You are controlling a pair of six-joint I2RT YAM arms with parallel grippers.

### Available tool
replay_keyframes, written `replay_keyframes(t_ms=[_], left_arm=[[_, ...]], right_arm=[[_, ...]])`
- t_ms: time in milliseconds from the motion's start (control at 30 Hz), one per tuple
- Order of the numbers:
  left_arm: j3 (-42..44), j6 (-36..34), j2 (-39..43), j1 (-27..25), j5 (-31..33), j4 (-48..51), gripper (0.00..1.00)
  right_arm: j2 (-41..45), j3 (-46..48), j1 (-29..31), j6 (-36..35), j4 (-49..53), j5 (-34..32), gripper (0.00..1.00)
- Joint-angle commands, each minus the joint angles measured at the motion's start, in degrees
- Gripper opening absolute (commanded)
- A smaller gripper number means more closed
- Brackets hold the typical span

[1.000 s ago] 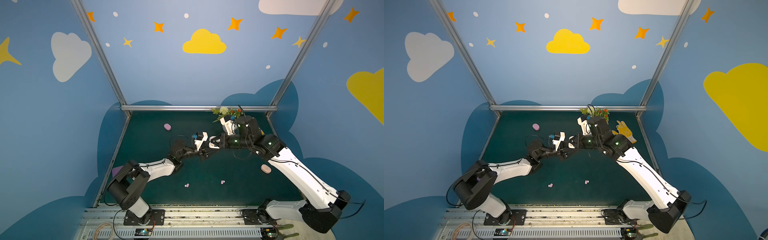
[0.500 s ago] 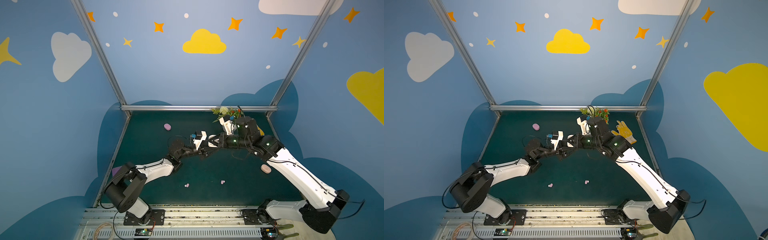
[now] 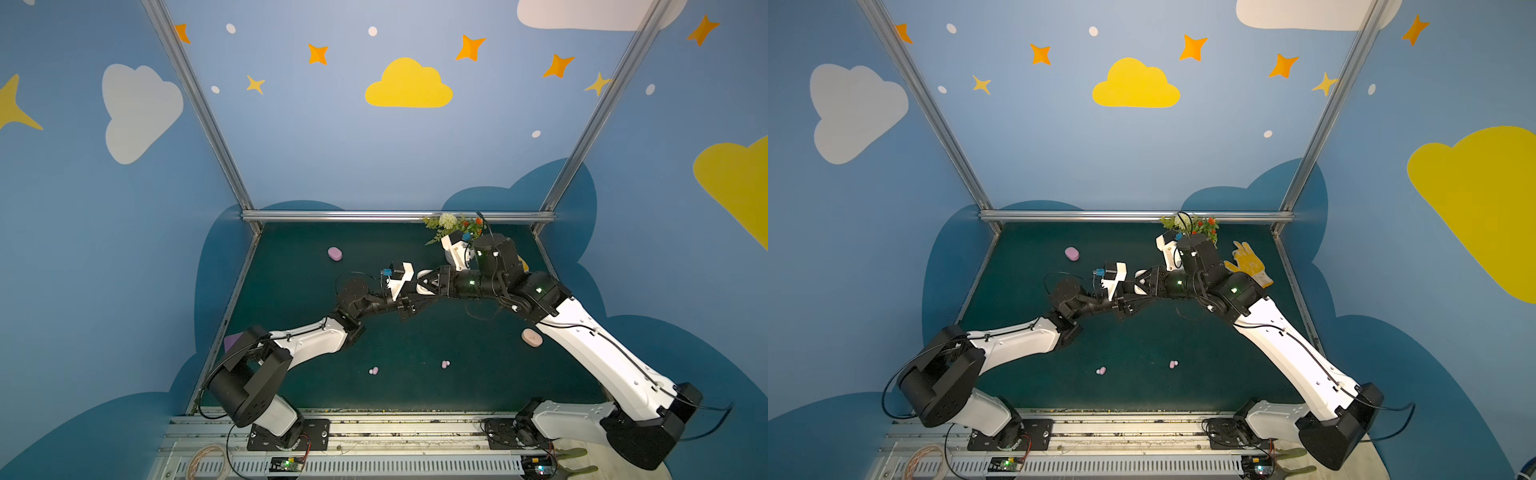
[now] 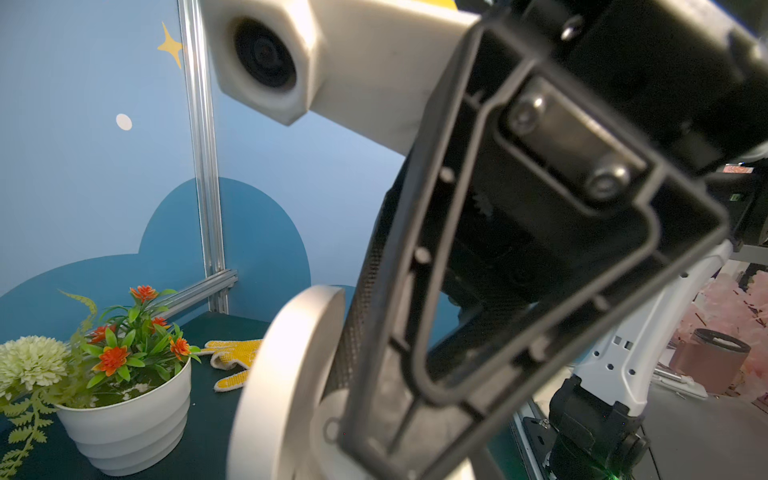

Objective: Insert the wireless bluetooth earbuds into the charging case
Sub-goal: 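Lower the earbud into the empty slot of the case held by the left gripper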

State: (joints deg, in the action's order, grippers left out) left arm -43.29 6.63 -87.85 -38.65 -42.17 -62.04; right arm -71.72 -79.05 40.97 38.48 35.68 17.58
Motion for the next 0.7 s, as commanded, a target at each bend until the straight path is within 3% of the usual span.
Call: replay_keyframes(t_ms=[0, 367, 667], left_arm=[[-1.30, -0.76, 2.24, 0.03, 0.66, -1.59, 0.17], [-1.11, -1.36, 2.35, -0.01, 0.64, -0.14, 0.17], [-1.41, -1.36, 1.81, -0.02, 0.15, 0.28, 0.17]], right_arm=[[0.94, -0.59, -0.29, -1.10, 3.68, -1.56, 0.37], [0.54, -7.07, -0.28, -4.52, 10.54, -3.87, 0.39], [-2.26, -11.05, -0.15, -5.96, 11.28, -1.79, 0.37]])
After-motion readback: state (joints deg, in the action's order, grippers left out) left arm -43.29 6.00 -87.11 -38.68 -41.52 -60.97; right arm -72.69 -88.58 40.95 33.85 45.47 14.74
